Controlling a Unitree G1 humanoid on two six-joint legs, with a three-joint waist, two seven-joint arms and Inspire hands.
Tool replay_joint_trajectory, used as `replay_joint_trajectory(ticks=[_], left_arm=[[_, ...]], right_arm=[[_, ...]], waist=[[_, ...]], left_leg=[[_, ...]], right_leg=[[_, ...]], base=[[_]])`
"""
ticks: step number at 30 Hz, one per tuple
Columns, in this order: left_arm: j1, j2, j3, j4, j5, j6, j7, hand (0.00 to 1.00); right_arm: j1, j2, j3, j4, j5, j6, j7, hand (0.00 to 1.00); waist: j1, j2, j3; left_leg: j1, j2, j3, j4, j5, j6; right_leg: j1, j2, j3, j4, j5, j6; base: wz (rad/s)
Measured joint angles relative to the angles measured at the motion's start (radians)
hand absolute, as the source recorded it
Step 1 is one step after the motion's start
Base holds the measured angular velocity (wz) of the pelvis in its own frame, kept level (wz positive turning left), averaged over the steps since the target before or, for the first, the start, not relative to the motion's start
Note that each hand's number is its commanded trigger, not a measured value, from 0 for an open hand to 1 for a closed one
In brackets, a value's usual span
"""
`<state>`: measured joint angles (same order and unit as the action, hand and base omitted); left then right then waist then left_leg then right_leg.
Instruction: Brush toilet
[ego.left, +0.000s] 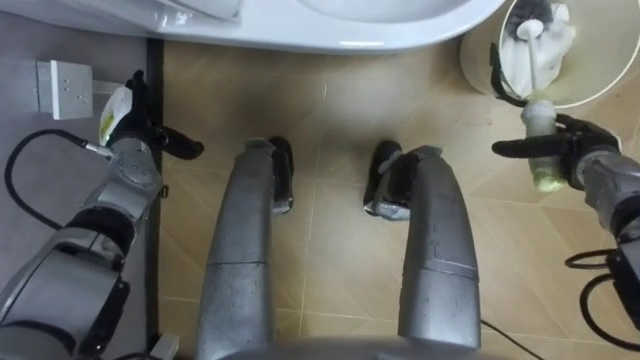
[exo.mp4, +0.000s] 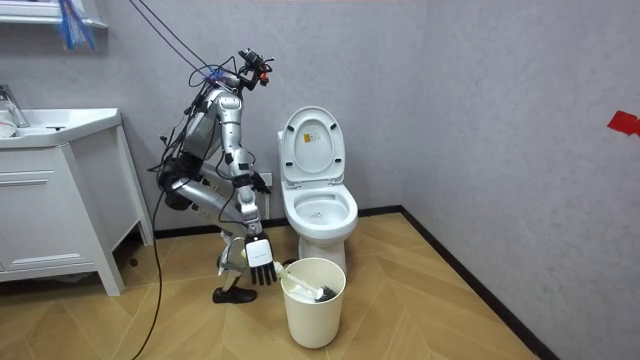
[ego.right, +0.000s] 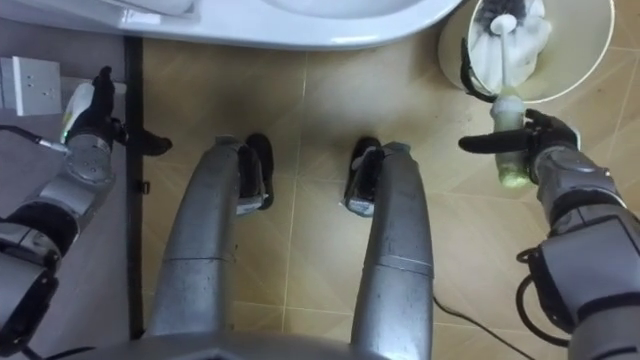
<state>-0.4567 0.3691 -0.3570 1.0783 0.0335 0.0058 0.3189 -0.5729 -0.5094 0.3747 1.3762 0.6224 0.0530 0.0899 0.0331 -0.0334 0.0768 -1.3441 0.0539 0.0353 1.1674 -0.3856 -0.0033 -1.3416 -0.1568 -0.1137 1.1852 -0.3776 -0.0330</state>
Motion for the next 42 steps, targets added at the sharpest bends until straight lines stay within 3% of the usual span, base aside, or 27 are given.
replay_joint_trajectory(ticks=[14, 15, 16, 25, 29, 33, 42], left_arm=[[0.000, 0.018, 0.000, -0.001, 0.000, 0.011, -0.046, 0.00], [-0.001, 0.018, 0.000, -0.001, -0.001, 0.011, -0.046, 0.00], [-0.004, 0.018, 0.000, -0.001, 0.000, 0.011, -0.046, 0.00], [-0.003, 0.019, 0.001, -0.001, 0.005, 0.015, -0.046, 0.00], [-0.004, 0.019, 0.000, -0.004, -0.001, 0.022, -0.045, 0.00], [-0.004, 0.019, -0.003, -0.003, 0.000, 0.038, -0.044, 0.00], [0.020, 0.019, -0.008, -0.008, -0.002, 0.040, -0.037, 0.00]], right_arm=[[0.022, -0.011, 0.058, 0.032, -0.040, 0.033, 0.111, 0.00], [0.028, -0.012, 0.067, 0.033, -0.041, 0.033, 0.113, 0.32], [0.031, -0.013, 0.069, 0.040, -0.047, 0.034, 0.115, 1.00], [0.039, -0.014, 0.073, 0.062, -0.083, 0.037, 0.132, 1.00], [0.042, -0.014, 0.074, 0.066, -0.080, 0.059, 0.129, 1.00], [0.042, -0.012, 0.074, 0.066, -0.077, 0.078, 0.102, 1.00], [0.057, 0.000, 0.063, 0.066, 0.017, 0.089, 0.039, 1.00]], waist=[[0.020, 0.001, -0.0007], [0.027, 0.001, -0.0008], [0.029, 0.002, -0.0013], [0.040, 0.002, -0.0015], [0.041, 0.002, -0.0017], [0.040, 0.002, -0.0018], [0.026, 0.001, -0.0022]], left_leg=[[0.011, -0.017, -0.024, 0.011, -0.001, 0.003], [0.013, -0.019, -0.025, 0.011, 0.000, 0.003], [0.013, -0.021, -0.025, 0.011, 0.000, 0.003], [0.015, -0.032, -0.025, 0.013, 0.002, 0.005], [0.017, -0.032, -0.025, 0.013, 0.002, 0.005], [0.028, -0.032, -0.025, 0.012, 0.002, 0.005], [0.043, -0.032, -0.027, 0.008, 0.002, 0.005]], right_leg=[[0.034, -0.019, -0.026, 0.001, -0.007, 0.003], [0.034, -0.020, -0.026, 0.004, -0.008, 0.004], [0.034, -0.023, -0.026, 0.006, -0.008, 0.004], [0.035, -0.034, -0.025, 0.017, -0.015, 0.006], [0.037, -0.034, -0.025, 0.018, -0.015, 0.006], [0.050, -0.033, -0.025, 0.017, -0.015, 0.006], [0.065, -0.032, -0.027, 0.012, -0.016, 0.007]], base=[[0.03], [0.06], [0.07], [0.04], [0.00], [0.00], [0.00]])
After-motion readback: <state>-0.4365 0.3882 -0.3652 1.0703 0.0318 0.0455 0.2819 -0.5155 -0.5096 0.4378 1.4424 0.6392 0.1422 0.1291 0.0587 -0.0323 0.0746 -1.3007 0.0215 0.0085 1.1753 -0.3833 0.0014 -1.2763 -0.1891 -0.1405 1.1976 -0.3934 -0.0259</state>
